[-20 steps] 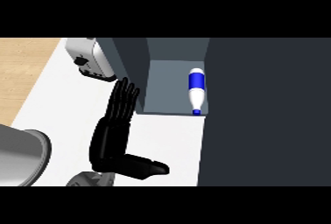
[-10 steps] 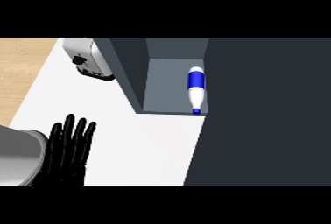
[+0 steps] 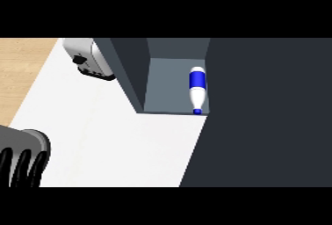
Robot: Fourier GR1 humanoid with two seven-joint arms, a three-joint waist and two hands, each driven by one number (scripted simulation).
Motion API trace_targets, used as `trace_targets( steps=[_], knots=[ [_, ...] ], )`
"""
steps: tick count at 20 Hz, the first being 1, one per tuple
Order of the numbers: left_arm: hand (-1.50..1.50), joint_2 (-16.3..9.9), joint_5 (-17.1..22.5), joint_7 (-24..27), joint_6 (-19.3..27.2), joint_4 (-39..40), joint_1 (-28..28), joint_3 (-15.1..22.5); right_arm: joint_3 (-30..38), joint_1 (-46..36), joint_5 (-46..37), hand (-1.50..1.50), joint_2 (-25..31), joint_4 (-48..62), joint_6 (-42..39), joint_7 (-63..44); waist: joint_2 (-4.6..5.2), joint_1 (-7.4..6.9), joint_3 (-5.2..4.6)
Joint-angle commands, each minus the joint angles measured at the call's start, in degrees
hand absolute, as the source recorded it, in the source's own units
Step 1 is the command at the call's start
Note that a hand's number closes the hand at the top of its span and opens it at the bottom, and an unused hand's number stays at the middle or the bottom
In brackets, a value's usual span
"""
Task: Pick up the bottled water, place it into the cabinet and close the cabinet
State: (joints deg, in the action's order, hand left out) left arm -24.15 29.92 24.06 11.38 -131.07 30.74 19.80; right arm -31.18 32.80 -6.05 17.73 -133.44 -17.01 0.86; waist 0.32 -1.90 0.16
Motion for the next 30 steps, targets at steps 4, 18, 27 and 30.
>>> trace_targets(
  steps=[4, 18, 27, 30],
  knots=[
    [-1.5, -2.9, 5.3, 2.9, -6.5, -2.2, 7.3, -5.8, -13.0, -6.2, -1.8, 1.5, -7.9, -0.8, 0.5, -7.7, -0.45, -1.1, -0.37],
    [-1.5, -7.3, 16.6, 5.6, -20.3, -2.4, 16.7, -19.8, -7.3, -27.3, 8.0, 1.5, -17.5, 9.1, 9.2, -21.7, -0.24, -1.7, -0.29],
    [-1.5, -6.2, 21.4, 7.1, -30.0, 0.1, 24.7, -27.6, 4.4, -51.3, 22.9, 1.5, -17.7, 20.0, 20.0, -27.5, -0.38, -1.17, -0.19],
    [-1.5, -6.5, 23.2, 7.2, -32.6, 1.6, 24.0, -30.1, 8.3, -54.9, 28.2, 1.5, -17.7, 26.2, 20.9, -24.8, -0.23, -0.77, -0.17]
  ],
)
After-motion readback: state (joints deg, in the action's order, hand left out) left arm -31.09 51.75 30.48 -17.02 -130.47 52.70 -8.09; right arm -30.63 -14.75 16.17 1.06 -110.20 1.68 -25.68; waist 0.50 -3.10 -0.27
